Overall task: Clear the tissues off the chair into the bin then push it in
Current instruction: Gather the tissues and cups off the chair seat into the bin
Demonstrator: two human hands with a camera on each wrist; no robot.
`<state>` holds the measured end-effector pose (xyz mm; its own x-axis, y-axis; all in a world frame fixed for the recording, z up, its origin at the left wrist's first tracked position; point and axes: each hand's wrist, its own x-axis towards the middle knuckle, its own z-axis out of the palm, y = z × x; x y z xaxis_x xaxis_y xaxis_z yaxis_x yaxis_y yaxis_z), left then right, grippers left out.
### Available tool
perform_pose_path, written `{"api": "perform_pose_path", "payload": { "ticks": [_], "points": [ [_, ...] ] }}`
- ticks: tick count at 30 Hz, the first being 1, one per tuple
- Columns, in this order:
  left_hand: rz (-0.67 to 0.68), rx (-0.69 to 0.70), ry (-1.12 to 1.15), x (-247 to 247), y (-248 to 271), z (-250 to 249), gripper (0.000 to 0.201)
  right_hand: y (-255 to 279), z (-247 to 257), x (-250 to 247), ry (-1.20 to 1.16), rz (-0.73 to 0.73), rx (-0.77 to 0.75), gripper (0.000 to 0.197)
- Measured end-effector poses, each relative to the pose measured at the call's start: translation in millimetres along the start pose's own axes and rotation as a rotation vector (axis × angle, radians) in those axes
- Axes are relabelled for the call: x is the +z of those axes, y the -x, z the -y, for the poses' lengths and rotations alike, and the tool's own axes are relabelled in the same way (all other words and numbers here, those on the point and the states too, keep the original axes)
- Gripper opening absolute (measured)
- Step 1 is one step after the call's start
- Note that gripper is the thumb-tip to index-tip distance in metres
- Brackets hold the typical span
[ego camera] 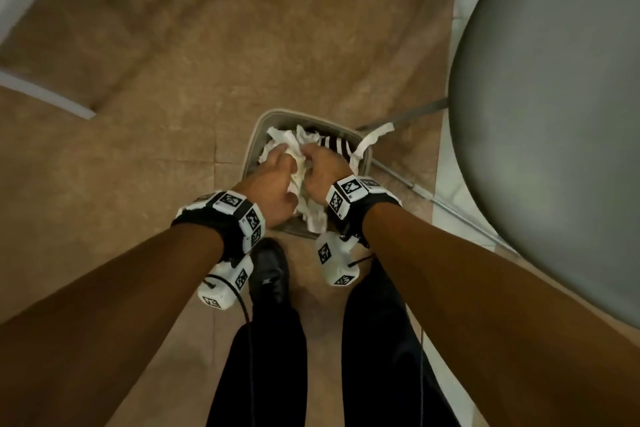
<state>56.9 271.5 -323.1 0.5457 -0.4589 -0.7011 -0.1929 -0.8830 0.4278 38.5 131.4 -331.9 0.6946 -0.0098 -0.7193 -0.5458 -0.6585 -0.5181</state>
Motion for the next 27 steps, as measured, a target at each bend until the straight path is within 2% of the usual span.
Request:
{"api": "perform_pose_path", "payload": {
  "ticks": [2, 6, 8, 11, 13, 16, 19, 24, 27],
  "points": [
    [0.085, -0.023, -0.108, 3, -8, 0, 0.057, 5, -3, -1, 0.052, 0.071, 0.002, 0.056],
    [0.186, -0.079, -0.225, 1, -16, -11, 0.069, 20, 0, -5, 0.074, 0.058, -0.149, 0.054],
    [0.248, -0.114, -0.269, -5, -19, -16, 0.065, 29, 1, -13, 0.058, -0.024, -0.173, 0.049],
    [0.303, -0.114, -0.29, -19, -22, -18, 0.059, 36, -2, -34, 0.102, -0.315, -0.132, 0.037],
    [0.264, -0.093, -0.264, -28, -22, -20, 0.055, 34, -10, -47, 0.14, -0.431, -0.045, 0.041],
    [0.174, -0.065, -0.206, -40, -21, -23, 0.053, 27, -22, -63, 0.156, -0.371, 0.171, 0.042],
    [0.101, -0.049, -0.209, -53, -17, -27, 0.051, 24, -22, -70, 0.34, -0.333, 0.102, 0.032],
    [-0.003, 0.002, -0.27, -60, -14, -25, 0.041, 19, -28, -71, 0.344, -0.267, 0.149, 0.028],
    [-0.086, 0.027, -0.264, -58, -13, -23, 0.041, 19, -28, -61, 0.378, -0.188, 0.064, 0.032]
  ]
}}
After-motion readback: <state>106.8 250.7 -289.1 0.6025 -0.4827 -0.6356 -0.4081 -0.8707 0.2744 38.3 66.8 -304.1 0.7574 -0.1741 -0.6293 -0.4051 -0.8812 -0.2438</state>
